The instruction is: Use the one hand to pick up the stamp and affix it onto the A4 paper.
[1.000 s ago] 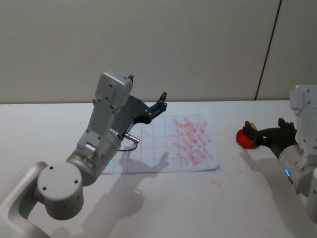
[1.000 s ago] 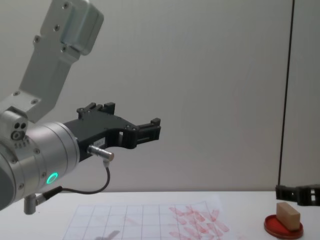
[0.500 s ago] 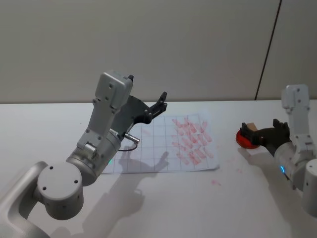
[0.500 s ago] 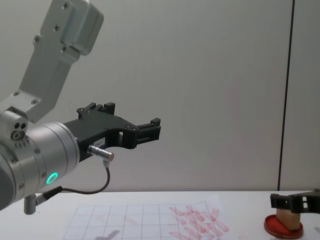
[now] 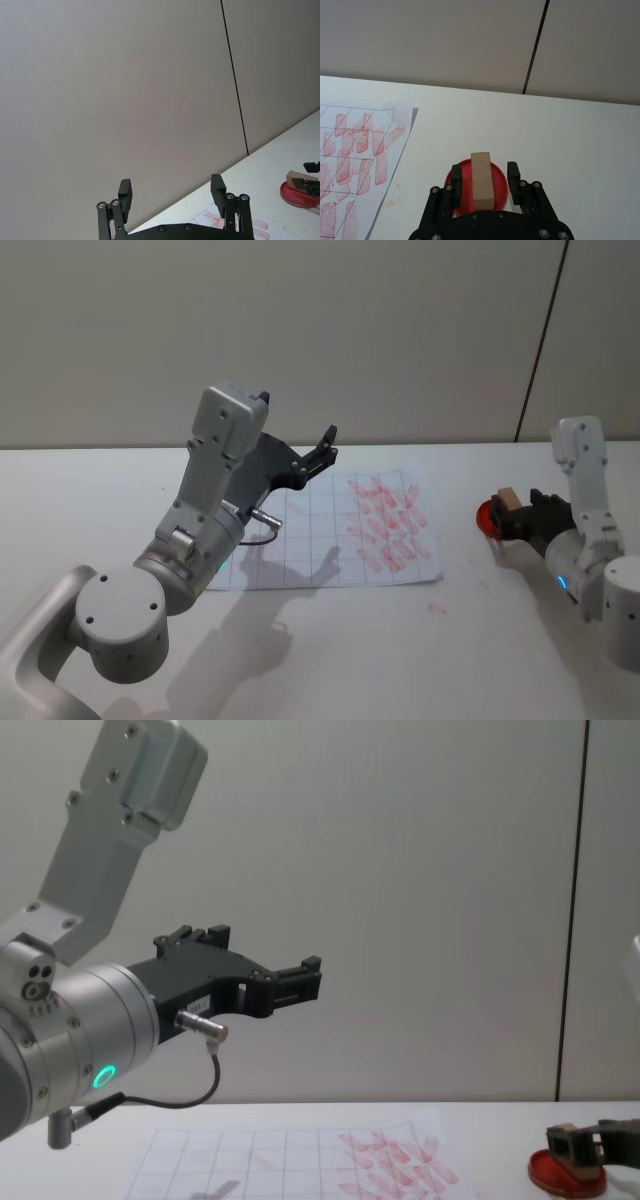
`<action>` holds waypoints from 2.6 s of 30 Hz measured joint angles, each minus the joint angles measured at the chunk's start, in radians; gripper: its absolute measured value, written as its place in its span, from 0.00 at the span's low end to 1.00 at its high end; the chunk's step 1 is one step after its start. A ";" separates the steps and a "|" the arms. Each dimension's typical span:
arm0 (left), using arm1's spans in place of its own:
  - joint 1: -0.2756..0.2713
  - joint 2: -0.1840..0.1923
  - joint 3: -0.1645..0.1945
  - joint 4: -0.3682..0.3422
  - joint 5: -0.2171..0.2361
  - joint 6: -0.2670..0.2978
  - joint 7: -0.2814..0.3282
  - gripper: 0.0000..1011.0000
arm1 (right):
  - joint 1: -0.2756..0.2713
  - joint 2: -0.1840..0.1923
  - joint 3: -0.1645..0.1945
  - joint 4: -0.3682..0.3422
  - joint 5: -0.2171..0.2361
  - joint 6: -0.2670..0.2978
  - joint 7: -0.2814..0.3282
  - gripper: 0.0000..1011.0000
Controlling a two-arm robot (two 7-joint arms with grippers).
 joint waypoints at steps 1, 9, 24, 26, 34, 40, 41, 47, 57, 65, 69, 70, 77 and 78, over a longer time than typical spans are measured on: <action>0.000 0.000 0.000 0.000 0.000 0.000 0.000 0.99 | 0.001 -0.001 0.000 0.004 -0.001 -0.001 0.002 0.57; 0.000 0.000 0.000 0.000 0.000 0.000 0.000 0.99 | 0.012 -0.006 -0.001 0.028 -0.007 -0.011 0.015 0.28; 0.000 0.000 0.000 0.000 0.000 0.000 0.000 0.99 | 0.019 -0.016 0.003 0.051 0.004 -0.001 -0.002 0.21; 0.000 0.000 0.000 0.000 0.000 0.000 0.000 0.99 | 0.019 -0.017 0.005 0.053 0.011 0.003 -0.009 0.21; 0.000 0.000 0.000 0.000 0.000 0.000 0.000 0.99 | 0.022 -0.020 0.017 0.063 0.044 0.019 -0.034 0.21; 0.000 0.000 0.000 0.000 0.000 0.000 0.000 0.99 | 0.024 -0.022 0.023 0.067 0.061 0.024 -0.042 0.21; 0.000 0.000 0.000 0.000 0.000 0.000 0.000 0.99 | 0.024 -0.022 0.024 0.067 0.062 0.024 -0.043 0.21; 0.000 0.000 0.000 0.000 0.000 0.000 0.000 0.99 | 0.018 -0.022 0.026 0.047 0.064 0.024 -0.044 0.21; 0.000 0.000 0.000 0.000 0.000 0.000 0.000 0.99 | 0.009 -0.024 0.018 -0.067 0.039 0.009 -0.024 0.21; 0.000 0.000 0.000 0.000 0.000 0.000 0.000 0.99 | 0.009 -0.040 -0.008 -0.161 0.003 0.011 0.013 0.21; 0.000 0.000 0.000 0.000 0.000 0.000 0.000 0.99 | 0.011 -0.055 -0.027 -0.192 -0.018 0.022 0.029 0.21; 0.000 0.000 0.000 0.000 0.000 0.000 0.000 0.99 | 0.012 -0.060 -0.034 -0.200 -0.026 0.029 0.035 0.21; 0.000 0.000 0.000 0.000 0.000 0.000 0.000 0.99 | 0.018 -0.086 -0.061 -0.206 -0.051 0.061 0.048 0.21; 0.000 0.000 0.000 0.000 0.000 0.000 0.000 0.99 | 0.020 -0.092 -0.067 -0.201 -0.057 0.070 0.050 0.21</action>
